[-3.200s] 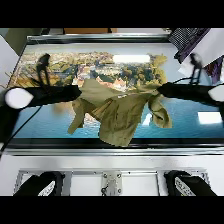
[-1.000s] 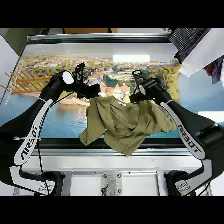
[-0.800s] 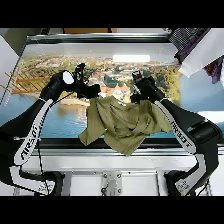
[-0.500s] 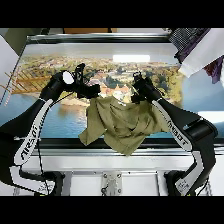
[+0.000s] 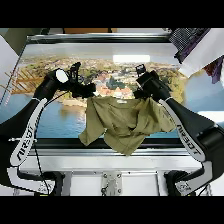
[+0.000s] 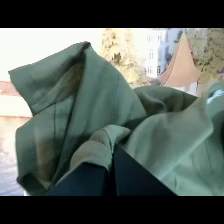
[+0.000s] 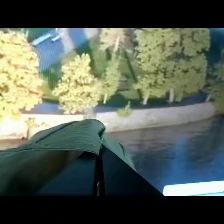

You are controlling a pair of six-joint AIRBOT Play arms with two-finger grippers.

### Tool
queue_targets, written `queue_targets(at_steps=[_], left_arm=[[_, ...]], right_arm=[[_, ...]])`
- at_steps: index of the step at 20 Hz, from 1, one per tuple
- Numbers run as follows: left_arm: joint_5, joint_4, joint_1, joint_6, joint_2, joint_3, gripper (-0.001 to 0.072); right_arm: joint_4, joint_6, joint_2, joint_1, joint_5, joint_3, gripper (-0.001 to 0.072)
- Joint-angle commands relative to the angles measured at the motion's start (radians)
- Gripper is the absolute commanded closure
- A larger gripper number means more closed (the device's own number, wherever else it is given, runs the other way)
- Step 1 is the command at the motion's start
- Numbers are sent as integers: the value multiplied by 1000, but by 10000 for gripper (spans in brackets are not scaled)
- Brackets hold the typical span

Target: Fold the clothes and pants, and hang the long-sleeved shirts on hangers.

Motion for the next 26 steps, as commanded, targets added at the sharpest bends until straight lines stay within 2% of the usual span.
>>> queue_targets(at_steps=[1, 3, 6, 9, 11, 14, 17, 18, 19, 20, 23, 26], left_arm=[[-95, 0, 34, 78, 65, -2, 691], [-112, 59, 34, 90, 142, -55, 691], [-95, 103, 26, 90, 249, -215, 691], [59, 98, 26, 89, 295, -322, 691], [114, 93, 25, 89, 276, -282, 691], [114, 93, 26, 84, 194, -111, 691], [96, 92, 25, 28, 86, 40, 683], [83, 93, 25, 24, 50, 79, 432], [64, 92, 26, 24, 16, 120, 131], [28, 92, 26, 24, -16, 168, 84], [-74, 93, 17, 34, -45, 227, 83], [-92, 95, -46, 107, -28, 150, 83]], right_arm=[[52, -55, 159, 18, 160, -35, 702], [145, -56, 273, 47, 240, -120, 702], [310, -37, 446, 107, 248, -272, 702], [307, 49, 519, 135, 185, -309, 702], [298, 84, 519, 124, 93, -303, 702], [297, 185, 499, 81, -35, -281, 702], [286, 268, 486, 24, -76, -281, 702], [286, 287, 482, 6, -80, -281, 702], [287, 290, 478, -9, -85, -281, 702], [287, 290, 476, -22, -93, -281, 702], [288, 290, 476, -53, -103, -281, 702], [288, 289, 476, -65, -103, -281, 702]])
